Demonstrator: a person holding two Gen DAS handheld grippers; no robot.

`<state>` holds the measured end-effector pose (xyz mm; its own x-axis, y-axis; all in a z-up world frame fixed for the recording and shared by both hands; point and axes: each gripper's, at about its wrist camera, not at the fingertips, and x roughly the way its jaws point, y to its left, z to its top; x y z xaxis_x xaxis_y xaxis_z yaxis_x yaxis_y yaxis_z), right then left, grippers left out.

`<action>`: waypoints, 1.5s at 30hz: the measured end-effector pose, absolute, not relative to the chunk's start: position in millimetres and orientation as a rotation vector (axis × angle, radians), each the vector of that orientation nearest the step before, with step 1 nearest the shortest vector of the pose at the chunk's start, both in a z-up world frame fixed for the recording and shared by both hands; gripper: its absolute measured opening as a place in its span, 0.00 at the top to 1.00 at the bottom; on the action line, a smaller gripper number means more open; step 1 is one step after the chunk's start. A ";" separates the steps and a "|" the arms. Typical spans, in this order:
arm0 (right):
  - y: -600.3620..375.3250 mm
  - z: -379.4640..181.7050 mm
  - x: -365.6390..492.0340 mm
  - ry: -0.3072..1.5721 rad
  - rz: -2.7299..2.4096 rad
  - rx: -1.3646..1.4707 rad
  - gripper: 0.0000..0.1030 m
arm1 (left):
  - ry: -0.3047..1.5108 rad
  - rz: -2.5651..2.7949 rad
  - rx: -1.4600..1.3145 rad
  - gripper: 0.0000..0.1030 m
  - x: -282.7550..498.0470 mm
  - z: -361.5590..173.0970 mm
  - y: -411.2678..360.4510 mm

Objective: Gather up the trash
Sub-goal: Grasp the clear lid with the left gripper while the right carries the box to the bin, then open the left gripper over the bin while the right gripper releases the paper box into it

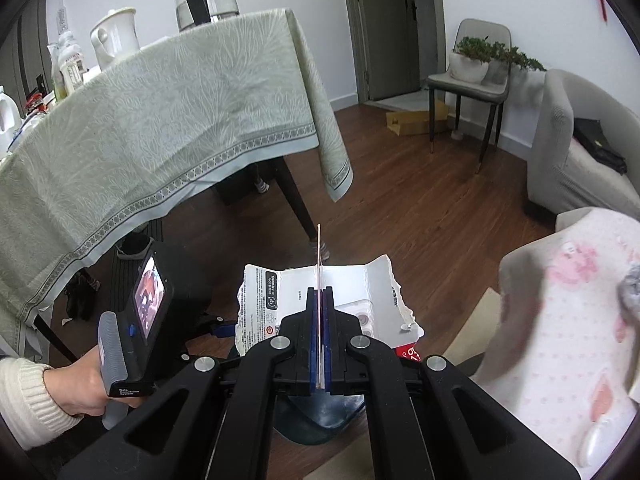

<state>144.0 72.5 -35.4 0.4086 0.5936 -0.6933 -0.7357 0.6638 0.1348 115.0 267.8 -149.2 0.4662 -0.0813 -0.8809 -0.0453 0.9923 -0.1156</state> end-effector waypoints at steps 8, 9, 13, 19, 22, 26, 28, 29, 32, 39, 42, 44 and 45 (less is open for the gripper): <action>95.9 -59.1 151.6 0.842 0.845 -0.222 0.98 | 1.078 -0.001 -0.149 0.51 110.4 -146.1 284.7; 96.8 -61.4 152.8 0.847 0.845 -0.223 0.98 | 1.073 -0.001 -0.154 0.48 109.8 -143.5 286.2; 103.4 -72.6 157.9 0.873 0.840 -0.225 0.98 | 1.053 0.004 -0.156 0.44 106.5 -133.1 291.0; 112.8 -94.2 163.9 0.914 0.820 -0.242 0.98 | 0.982 0.042 -0.153 0.44 100.8 -106.3 304.7; 117.9 -102.6 166.8 0.928 0.813 -0.244 0.98 | 0.927 0.057 -0.155 0.45 98.2 -86.9 310.4; 124.9 -118.9 169.6 0.959 0.803 -0.240 0.98 | 0.872 0.059 -0.167 0.48 95.5 -66.7 312.5; 128.5 -127.8 170.2 0.975 0.798 -0.242 0.98 | 0.847 0.059 -0.151 0.50 94.2 -56.8 309.0; 130.1 -132.2 170.5 0.984 0.797 -0.247 0.98 | 0.836 0.055 -0.146 0.52 93.6 -51.9 307.5; 133.7 -147.1 169.5 1.013 0.802 -0.251 0.98 | 0.811 0.047 -0.140 0.58 92.0 -39.6 303.0; 135.2 -173.6 168.0 1.069 0.773 -0.263 0.97 | 0.731 0.024 -0.129 0.59 87.0 -5.0 288.1; 137.8 -184.5 165.9 1.093 0.779 -0.264 0.97 | 0.705 0.012 -0.115 0.59 82.7 7.2 280.0; 139.5 -190.7 164.3 1.107 0.780 -0.276 0.97 | 0.687 0.008 -0.104 0.59 79.2 15.3 276.6; 139.9 -192.7 163.1 1.111 0.779 -0.279 0.97 | 0.676 0.009 -0.095 0.59 77.7 19.2 274.7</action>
<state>163.1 139.9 -192.7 0.2172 0.4208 -0.8808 -0.6846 0.7089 0.1699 77.7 274.7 19.2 0.7802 -0.0221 -0.6251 -0.0395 0.9956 -0.0844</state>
